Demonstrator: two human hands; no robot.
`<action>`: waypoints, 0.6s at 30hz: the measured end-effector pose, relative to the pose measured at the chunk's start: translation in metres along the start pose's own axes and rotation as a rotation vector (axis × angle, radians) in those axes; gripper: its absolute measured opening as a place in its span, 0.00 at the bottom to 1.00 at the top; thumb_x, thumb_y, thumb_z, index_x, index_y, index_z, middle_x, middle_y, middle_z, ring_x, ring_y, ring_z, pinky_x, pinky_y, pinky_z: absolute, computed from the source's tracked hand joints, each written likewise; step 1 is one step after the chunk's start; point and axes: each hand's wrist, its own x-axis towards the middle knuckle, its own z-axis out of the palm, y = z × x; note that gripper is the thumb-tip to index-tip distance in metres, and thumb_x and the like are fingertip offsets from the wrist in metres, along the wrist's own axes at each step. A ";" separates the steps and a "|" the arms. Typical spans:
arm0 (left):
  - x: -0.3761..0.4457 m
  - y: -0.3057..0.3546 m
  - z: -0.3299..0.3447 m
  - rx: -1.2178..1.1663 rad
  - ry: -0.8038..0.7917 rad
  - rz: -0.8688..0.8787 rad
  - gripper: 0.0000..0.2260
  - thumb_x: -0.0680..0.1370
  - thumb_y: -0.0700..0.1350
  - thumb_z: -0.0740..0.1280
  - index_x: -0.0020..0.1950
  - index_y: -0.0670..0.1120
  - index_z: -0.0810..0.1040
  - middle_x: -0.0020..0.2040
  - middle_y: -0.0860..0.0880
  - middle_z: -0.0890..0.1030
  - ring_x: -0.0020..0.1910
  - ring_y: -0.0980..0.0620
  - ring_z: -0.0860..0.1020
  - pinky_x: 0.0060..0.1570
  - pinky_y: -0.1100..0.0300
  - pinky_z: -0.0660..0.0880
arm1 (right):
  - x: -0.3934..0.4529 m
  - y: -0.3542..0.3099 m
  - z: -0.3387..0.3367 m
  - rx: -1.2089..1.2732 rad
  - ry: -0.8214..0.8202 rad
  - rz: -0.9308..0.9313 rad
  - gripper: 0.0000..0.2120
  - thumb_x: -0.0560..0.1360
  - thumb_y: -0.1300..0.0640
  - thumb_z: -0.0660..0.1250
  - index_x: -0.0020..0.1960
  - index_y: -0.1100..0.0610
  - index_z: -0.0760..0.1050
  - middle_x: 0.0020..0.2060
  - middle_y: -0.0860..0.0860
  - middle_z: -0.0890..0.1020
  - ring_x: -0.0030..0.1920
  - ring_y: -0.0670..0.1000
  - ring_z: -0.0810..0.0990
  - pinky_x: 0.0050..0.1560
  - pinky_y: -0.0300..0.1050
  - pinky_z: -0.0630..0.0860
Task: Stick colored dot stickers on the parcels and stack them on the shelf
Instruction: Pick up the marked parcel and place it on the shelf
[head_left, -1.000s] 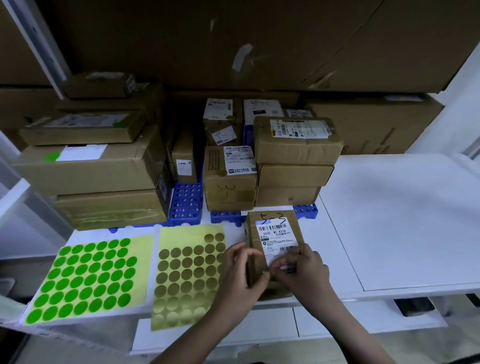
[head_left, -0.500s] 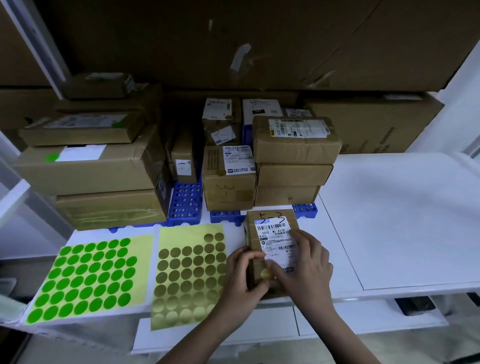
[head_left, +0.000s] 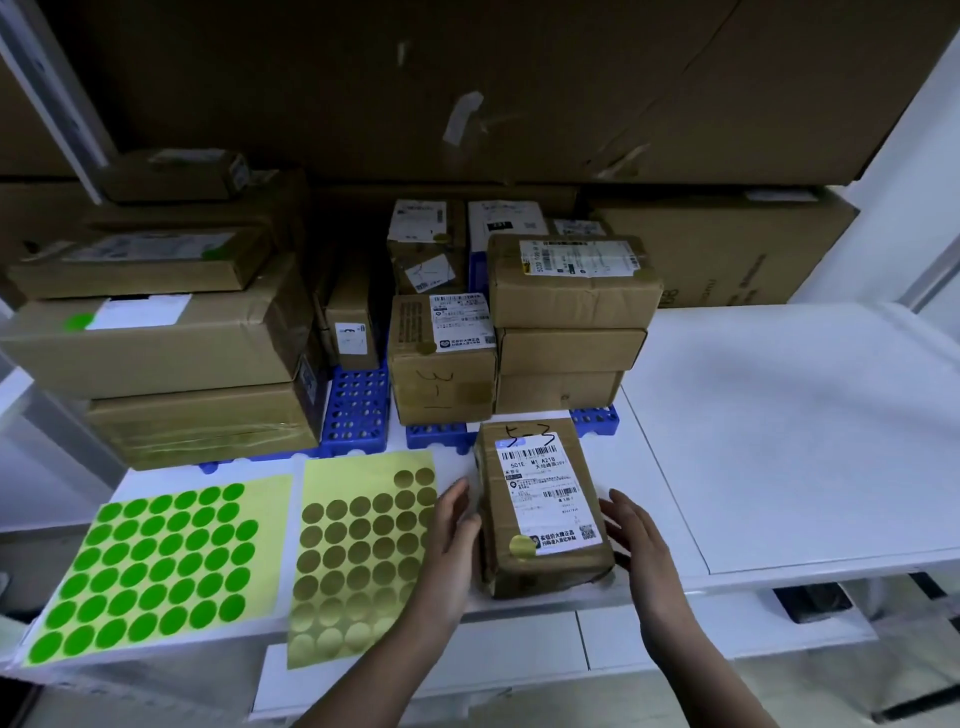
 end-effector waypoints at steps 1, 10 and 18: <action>0.003 0.001 0.004 0.008 -0.012 -0.025 0.18 0.83 0.41 0.54 0.73 0.49 0.61 0.68 0.57 0.64 0.68 0.60 0.62 0.63 0.68 0.61 | -0.002 -0.001 0.001 0.007 -0.031 0.014 0.16 0.82 0.49 0.54 0.66 0.50 0.71 0.60 0.47 0.79 0.60 0.48 0.76 0.53 0.41 0.71; -0.027 0.027 0.016 -0.140 -0.051 -0.056 0.30 0.69 0.58 0.62 0.71 0.56 0.64 0.70 0.53 0.70 0.68 0.56 0.69 0.68 0.57 0.66 | -0.038 -0.003 0.013 -0.015 -0.142 -0.156 0.31 0.69 0.30 0.55 0.69 0.40 0.68 0.64 0.41 0.76 0.65 0.43 0.73 0.68 0.52 0.69; -0.049 0.103 -0.021 -0.175 0.068 0.125 0.25 0.67 0.53 0.66 0.62 0.65 0.67 0.67 0.56 0.72 0.66 0.54 0.71 0.62 0.57 0.70 | -0.058 -0.062 0.049 -0.004 -0.202 -0.335 0.26 0.66 0.31 0.55 0.63 0.34 0.67 0.59 0.36 0.72 0.59 0.30 0.71 0.59 0.33 0.70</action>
